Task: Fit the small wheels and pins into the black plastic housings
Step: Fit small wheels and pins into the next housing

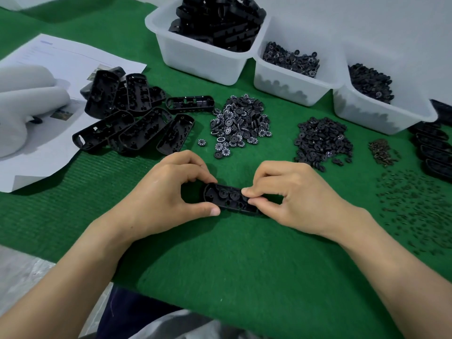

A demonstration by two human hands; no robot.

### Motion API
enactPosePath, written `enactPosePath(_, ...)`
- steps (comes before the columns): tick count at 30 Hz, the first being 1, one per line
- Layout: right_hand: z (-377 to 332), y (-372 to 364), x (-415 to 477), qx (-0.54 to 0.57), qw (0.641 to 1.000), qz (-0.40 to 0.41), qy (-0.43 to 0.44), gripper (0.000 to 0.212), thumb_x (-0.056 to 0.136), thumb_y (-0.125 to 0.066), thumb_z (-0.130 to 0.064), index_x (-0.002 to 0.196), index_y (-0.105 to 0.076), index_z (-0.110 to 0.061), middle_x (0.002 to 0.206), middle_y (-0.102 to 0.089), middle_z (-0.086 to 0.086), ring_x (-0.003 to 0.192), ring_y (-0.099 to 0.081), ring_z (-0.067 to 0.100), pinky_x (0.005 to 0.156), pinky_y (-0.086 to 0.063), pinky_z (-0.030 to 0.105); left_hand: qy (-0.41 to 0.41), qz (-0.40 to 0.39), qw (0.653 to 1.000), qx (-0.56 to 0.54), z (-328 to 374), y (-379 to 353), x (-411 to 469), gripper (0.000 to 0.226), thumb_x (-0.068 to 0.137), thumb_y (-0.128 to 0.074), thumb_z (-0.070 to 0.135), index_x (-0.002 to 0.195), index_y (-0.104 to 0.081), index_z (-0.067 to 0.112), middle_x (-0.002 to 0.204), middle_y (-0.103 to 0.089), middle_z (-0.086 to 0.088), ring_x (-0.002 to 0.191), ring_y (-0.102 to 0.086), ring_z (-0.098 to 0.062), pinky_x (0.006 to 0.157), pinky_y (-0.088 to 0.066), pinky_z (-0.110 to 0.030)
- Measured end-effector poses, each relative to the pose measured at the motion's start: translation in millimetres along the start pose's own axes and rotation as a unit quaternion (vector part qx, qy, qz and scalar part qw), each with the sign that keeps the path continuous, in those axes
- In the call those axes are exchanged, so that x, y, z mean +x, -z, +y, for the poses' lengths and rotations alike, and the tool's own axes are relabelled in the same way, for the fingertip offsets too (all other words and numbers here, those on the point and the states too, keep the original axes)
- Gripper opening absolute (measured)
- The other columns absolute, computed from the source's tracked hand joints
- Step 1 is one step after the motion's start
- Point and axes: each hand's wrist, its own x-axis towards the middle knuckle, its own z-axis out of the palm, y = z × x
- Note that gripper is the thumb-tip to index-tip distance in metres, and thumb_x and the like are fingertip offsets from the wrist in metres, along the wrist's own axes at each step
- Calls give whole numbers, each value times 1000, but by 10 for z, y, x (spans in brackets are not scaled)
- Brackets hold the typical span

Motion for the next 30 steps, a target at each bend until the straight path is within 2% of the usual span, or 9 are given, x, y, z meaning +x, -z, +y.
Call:
enactPosePath(3,-12,0,15,6,1000,-10,-15,10,76,-73,-15,86,-74,-15,78,-64,-1,64,-60,20,57,-51,39,0,1,1000,-2,2,-1,0,40,58,-68,53,91,-68,30,98,-53,13,92,-50,-1,78,-38,-10)
enactPosePath(7,-3,23,-2,66,997,-6,-49,8,76,-72,-12,83,-72,-16,78,-65,-3,69,-59,14,65,-50,37,1,-2,1000,0,14,-1,1,42,57,-67,54,91,-68,30,99,-53,13,92,-50,-1,78,-38,-11)
enactPosePath(13,-22,34,-5,113,989,-15,-95,14,82,-64,-6,83,-72,-18,83,-65,-6,77,-59,5,74,-46,21,6,-3,1000,2,17,4,-2,41,57,-67,54,91,-67,32,100,-53,14,92,-51,-2,78,-39,-12)
enactPosePath(15,27,122,-12,132,983,20,-129,18,85,-61,-8,84,-70,-24,83,-64,-15,80,-59,1,78,-44,14,6,-4,1000,6,21,5,-3,42,57,-67,54,92,-67,31,100,-52,14,92,-51,-1,78,-39,-12)
enactPosePath(18,133,249,-91,140,972,81,-172,23,86,-60,-9,82,-67,-31,76,-63,-22,69,-59,0,67,-44,10,9,-12,1000,24,34,8,-4,44,57,-64,57,94,-66,33,101,-51,16,95,-48,1,79,-38,-10)
enactPosePath(21,260,317,-245,149,959,104,-219,26,85,-61,-7,80,-66,-32,75,-66,-15,60,-59,3,57,-47,14,9,-20,999,46,70,-7,10,45,56,-60,62,94,-64,37,102,-49,21,99,-45,4,81,-35,-7)
enactPosePath(23,366,344,-359,146,949,119,-254,27,85,-62,-6,81,-66,-32,73,-66,-11,57,-58,3,55,-47,15,5,-27,998,62,120,-45,43,47,57,-59,63,96,-64,37,102,-48,22,101,-44,4,84,-33,-7)
enactPosePath(25,480,362,-457,133,941,126,-283,23,84,-63,-6,82,-67,-29,72,-65,-9,56,-56,-1,53,-44,10,-6,-37,996,79,195,-111,100,48,59,-59,62,98,-65,35,102,-48,20,100,-43,1,85,-31,-5)
enactPosePath(30,673,376,-576,83,938,115,-316,15,81,-67,-5,84,-70,-19,73,-61,-15,54,-50,-9,56,-39,1,-30,-62,992,103,435,-337,271,44,66,-71,48,104,-66,27,100,-49,11,99,-43,-5,86,-29,-7)
